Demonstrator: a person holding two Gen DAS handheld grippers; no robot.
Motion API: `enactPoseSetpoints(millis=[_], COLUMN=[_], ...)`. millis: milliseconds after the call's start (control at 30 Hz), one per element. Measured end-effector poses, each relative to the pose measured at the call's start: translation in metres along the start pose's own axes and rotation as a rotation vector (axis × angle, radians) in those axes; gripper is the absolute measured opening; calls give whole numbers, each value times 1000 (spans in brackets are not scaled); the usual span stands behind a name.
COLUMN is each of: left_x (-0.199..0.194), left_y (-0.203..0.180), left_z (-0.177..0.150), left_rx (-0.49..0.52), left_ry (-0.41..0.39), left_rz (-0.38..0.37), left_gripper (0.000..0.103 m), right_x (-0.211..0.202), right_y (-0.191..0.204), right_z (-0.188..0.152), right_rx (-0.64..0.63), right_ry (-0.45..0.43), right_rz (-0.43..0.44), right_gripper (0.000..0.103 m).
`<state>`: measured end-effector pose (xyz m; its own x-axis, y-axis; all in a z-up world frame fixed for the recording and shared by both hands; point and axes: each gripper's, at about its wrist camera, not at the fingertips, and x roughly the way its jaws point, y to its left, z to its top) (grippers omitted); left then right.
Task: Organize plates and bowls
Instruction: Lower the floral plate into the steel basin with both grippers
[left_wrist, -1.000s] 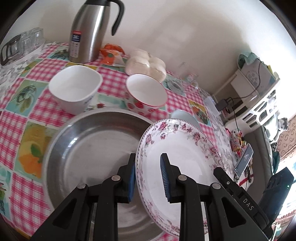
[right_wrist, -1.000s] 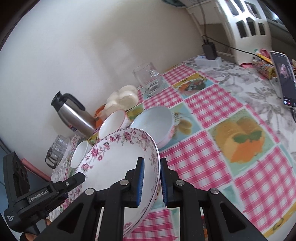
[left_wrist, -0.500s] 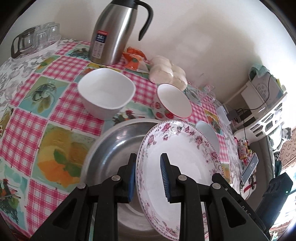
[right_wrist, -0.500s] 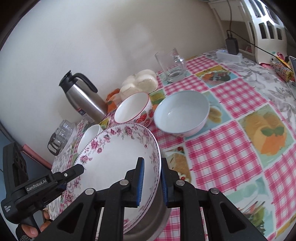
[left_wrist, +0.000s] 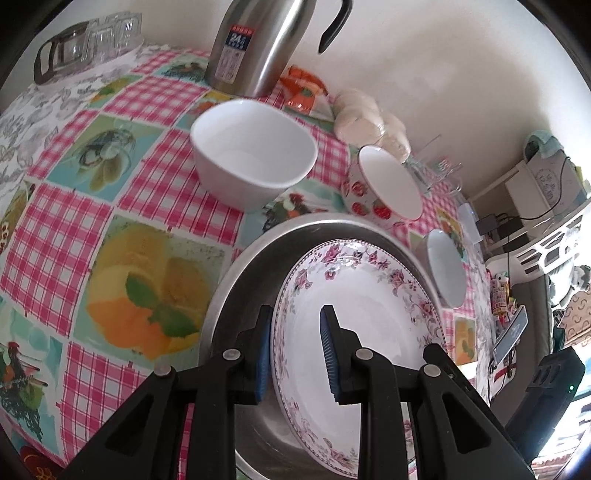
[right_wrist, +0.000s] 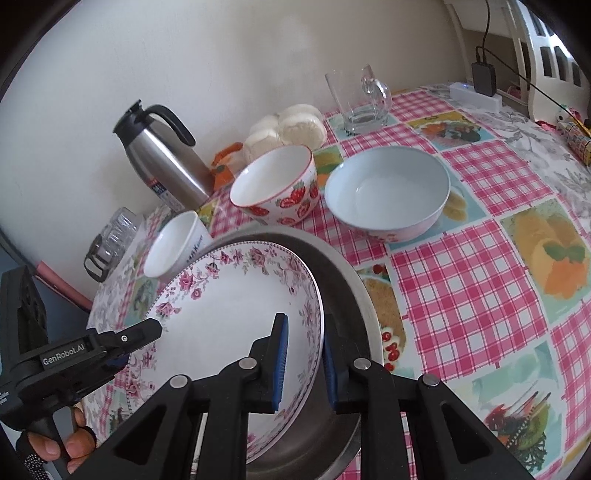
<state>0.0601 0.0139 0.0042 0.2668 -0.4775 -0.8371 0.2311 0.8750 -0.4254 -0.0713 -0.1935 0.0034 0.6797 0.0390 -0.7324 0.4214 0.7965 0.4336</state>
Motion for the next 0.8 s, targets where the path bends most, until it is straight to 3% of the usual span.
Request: enactPoseSetpoints(millis=[367,800], left_x=[16,25], left_y=[8,6], left_z=[-3,-2], left_rx=[-26,-41], left_ry=[59,75], left_rz=[26,35], left_gripper=[26,26], right_x=[10,12], right_y=[-1,4], right_z=[-2,-2], right_rx=[-26,-95], right_ry=[37,41], right_rz=[-32,-80], right_gripper=[20,17])
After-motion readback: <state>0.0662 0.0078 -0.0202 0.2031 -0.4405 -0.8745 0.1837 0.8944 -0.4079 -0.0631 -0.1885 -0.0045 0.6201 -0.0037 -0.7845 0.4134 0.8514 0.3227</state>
